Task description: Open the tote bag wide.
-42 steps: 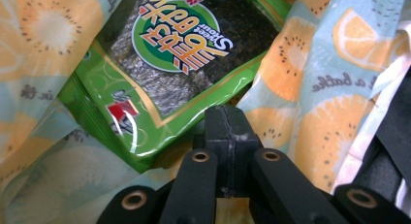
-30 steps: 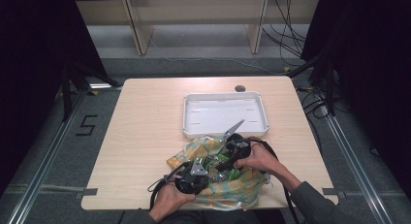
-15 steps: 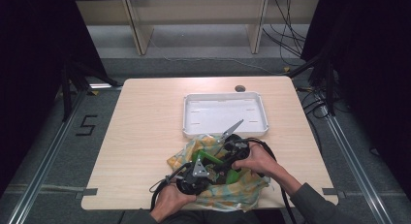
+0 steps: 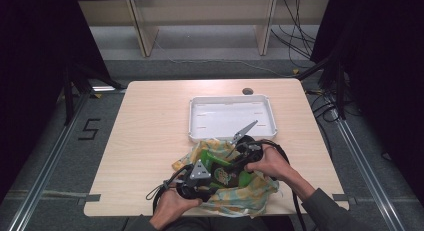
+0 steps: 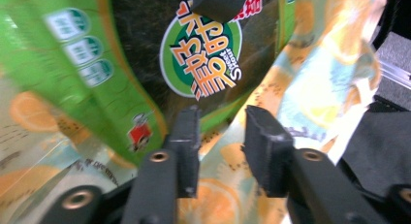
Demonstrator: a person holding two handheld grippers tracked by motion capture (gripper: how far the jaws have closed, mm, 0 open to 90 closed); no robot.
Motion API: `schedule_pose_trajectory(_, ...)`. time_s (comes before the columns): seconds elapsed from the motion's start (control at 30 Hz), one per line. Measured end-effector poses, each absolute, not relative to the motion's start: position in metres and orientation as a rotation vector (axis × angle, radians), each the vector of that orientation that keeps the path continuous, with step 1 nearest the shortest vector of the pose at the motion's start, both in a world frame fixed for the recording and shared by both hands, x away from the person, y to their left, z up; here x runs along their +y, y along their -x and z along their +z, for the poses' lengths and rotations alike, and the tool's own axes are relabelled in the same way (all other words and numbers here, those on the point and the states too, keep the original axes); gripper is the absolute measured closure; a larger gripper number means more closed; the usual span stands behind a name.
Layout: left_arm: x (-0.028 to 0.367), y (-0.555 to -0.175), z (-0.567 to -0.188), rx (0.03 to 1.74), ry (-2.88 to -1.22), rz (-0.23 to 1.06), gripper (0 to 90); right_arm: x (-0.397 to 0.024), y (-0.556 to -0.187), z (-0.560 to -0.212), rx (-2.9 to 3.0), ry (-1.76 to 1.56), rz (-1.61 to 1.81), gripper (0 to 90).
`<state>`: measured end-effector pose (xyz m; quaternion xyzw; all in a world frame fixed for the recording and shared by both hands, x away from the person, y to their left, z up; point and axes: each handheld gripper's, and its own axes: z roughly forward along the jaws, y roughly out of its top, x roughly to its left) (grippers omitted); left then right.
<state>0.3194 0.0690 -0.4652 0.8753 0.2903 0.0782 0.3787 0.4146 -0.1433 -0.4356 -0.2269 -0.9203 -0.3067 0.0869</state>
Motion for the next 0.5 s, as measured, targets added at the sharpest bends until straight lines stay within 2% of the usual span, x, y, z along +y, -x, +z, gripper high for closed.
schedule_pose_trajectory(0.13,0.075,-0.315,-0.452,0.744,-2.206,0.199,52.2,-0.148,-0.417,-0.433,-2.735,0.656,-0.926,76.1)
schedule_pose_trajectory(0.5,0.085,-0.308,-0.431,0.761,-2.169,0.204,40.9,-0.157,-0.418,-0.421,-2.768,0.679,-0.974,76.0)
